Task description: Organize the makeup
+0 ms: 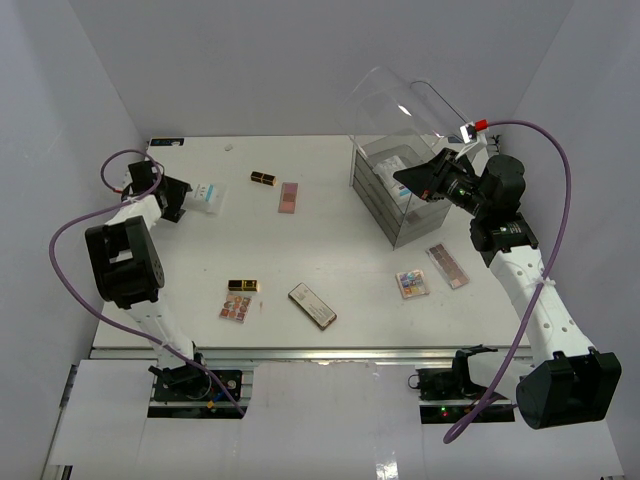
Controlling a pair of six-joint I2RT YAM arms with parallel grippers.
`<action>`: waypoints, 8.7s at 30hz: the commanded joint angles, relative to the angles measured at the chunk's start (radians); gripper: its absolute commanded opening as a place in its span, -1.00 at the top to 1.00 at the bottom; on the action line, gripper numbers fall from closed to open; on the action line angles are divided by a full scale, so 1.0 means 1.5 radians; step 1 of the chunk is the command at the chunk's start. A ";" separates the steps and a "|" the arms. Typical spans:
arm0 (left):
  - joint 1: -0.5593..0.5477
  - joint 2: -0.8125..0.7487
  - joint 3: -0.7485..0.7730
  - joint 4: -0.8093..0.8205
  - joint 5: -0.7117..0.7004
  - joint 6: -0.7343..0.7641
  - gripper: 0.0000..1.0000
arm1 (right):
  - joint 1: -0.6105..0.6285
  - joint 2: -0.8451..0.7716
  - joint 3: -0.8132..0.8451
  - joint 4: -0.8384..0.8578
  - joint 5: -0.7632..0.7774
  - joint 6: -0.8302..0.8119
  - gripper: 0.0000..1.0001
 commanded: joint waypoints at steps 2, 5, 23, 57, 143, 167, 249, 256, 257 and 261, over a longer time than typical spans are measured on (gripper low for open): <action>0.001 0.043 0.026 0.012 0.035 -0.028 -0.28 | -0.009 -0.022 0.011 0.080 -0.006 -0.018 0.79; 0.001 0.064 0.036 0.015 0.044 -0.038 -0.18 | -0.011 -0.024 0.011 0.079 -0.006 -0.018 0.79; 0.010 0.075 0.033 0.063 0.095 -0.025 0.92 | -0.017 -0.031 0.006 0.080 -0.007 -0.016 0.79; -0.233 -0.290 -0.281 0.369 0.408 -0.104 1.00 | -0.028 -0.048 0.002 0.082 -0.007 -0.013 0.78; -0.468 -0.187 -0.397 0.533 0.339 -0.053 1.00 | -0.044 -0.073 -0.022 0.091 -0.015 -0.002 0.78; -0.546 0.064 0.013 0.628 0.301 -0.214 1.00 | -0.049 -0.074 -0.026 0.094 -0.020 0.002 0.78; -0.425 -0.325 -0.416 0.542 0.326 0.004 -0.90 | -0.061 -0.285 -0.081 -0.459 -0.197 -0.766 -0.80; -0.505 -0.126 -0.293 0.603 0.313 -0.074 -0.58 | -0.065 -0.271 -0.167 -0.371 -0.315 -0.780 -0.51; -0.511 -0.101 -0.276 0.617 0.311 -0.087 -0.54 | -0.069 -0.270 -0.174 -0.363 -0.324 -0.777 -0.49; -0.538 0.003 -0.184 0.645 0.301 -0.122 -0.46 | -0.098 -0.271 -0.193 -0.335 -0.355 -0.761 -0.49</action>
